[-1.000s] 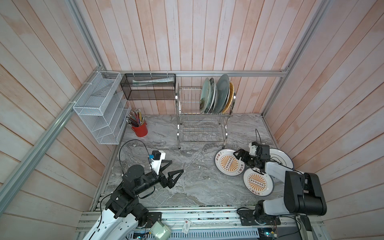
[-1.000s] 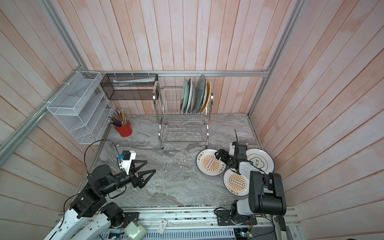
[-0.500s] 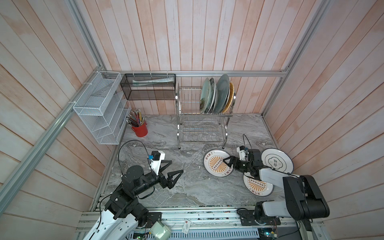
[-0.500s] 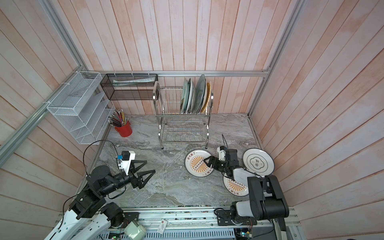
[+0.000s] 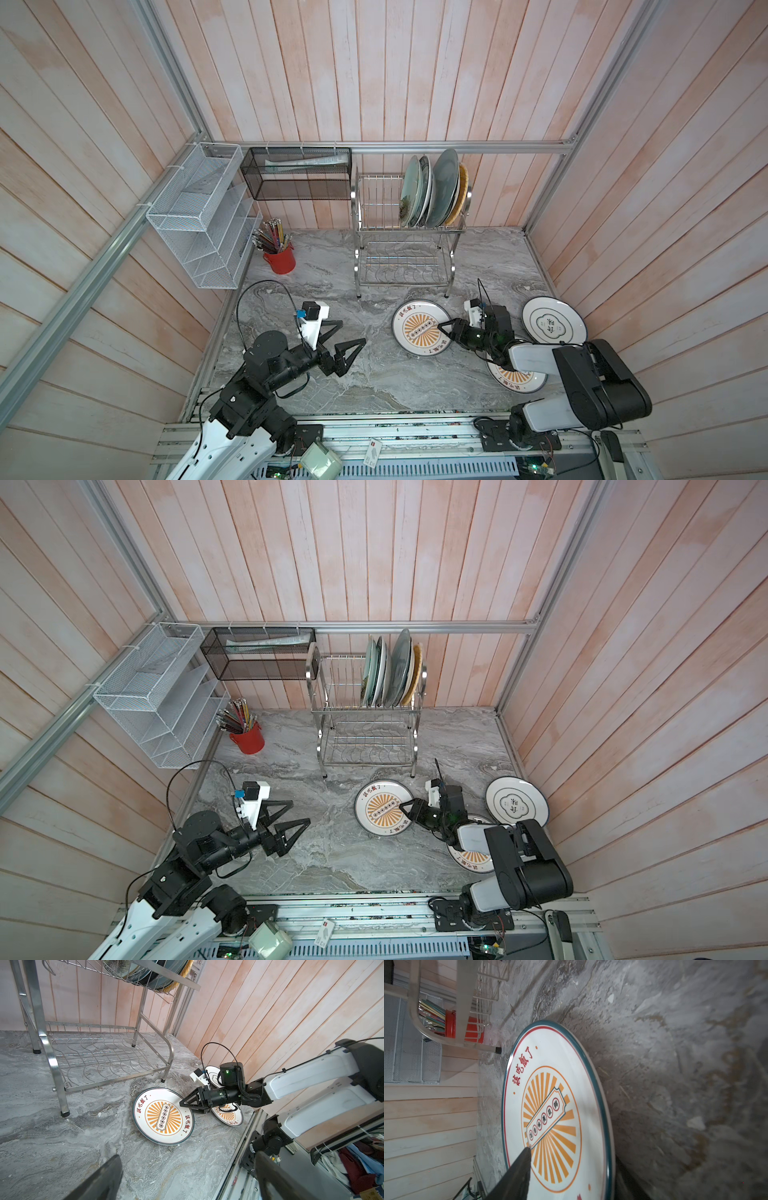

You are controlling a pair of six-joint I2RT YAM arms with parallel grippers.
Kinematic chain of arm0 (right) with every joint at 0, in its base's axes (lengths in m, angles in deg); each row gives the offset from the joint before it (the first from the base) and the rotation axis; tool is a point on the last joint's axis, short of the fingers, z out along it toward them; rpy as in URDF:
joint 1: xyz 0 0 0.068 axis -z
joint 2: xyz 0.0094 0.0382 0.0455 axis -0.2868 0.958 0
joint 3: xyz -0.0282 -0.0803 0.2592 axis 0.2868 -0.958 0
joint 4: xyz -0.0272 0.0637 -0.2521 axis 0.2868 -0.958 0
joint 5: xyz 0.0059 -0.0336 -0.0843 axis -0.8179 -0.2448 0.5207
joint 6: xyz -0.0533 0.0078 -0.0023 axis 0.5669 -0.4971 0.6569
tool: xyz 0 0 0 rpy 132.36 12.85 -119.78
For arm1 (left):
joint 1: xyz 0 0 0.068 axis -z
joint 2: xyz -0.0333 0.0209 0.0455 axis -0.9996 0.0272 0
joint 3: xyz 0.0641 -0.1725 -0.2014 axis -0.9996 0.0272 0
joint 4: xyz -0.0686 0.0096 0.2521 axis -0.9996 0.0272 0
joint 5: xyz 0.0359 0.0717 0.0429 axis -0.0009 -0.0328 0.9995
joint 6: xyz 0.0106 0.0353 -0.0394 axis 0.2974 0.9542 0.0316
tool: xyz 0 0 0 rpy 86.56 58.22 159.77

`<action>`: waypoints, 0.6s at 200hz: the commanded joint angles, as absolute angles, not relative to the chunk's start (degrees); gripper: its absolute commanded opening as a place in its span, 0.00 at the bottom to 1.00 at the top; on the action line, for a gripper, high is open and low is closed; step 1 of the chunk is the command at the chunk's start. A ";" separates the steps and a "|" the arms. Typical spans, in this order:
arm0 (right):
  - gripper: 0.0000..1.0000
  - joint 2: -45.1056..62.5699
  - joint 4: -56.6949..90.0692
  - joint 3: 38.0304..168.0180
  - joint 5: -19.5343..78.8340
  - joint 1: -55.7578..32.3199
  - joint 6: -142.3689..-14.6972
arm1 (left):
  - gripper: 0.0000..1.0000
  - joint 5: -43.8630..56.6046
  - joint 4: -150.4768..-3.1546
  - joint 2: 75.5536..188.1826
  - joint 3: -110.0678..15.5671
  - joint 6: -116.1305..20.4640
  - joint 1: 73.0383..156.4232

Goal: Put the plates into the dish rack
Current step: 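Grip the sunburst plate edge with the right gripper and tilt it up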

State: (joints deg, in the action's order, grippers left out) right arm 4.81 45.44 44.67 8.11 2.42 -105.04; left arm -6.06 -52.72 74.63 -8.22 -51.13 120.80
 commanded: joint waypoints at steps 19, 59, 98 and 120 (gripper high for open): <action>0.31 6.69 45.55 42.22 12.73 1.66 -109.70 | 1.00 -2.62 -52.97 73.87 -7.20 -52.28 120.55; 0.01 3.27 40.71 44.17 14.03 -0.92 -108.89 | 1.00 -1.69 -54.98 73.63 -6.50 -55.23 120.69; 0.00 -6.39 27.65 49.28 15.87 -5.59 -110.28 | 0.99 -2.97 -64.25 75.60 -3.79 -58.61 124.42; 0.00 -13.57 19.83 51.13 17.93 -6.60 -111.96 | 0.98 0.22 -69.54 79.52 -3.17 -56.15 131.22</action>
State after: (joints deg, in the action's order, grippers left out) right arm -7.13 29.66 47.68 15.47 -5.68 -110.26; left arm -2.65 -60.96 76.38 -4.00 -57.16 125.74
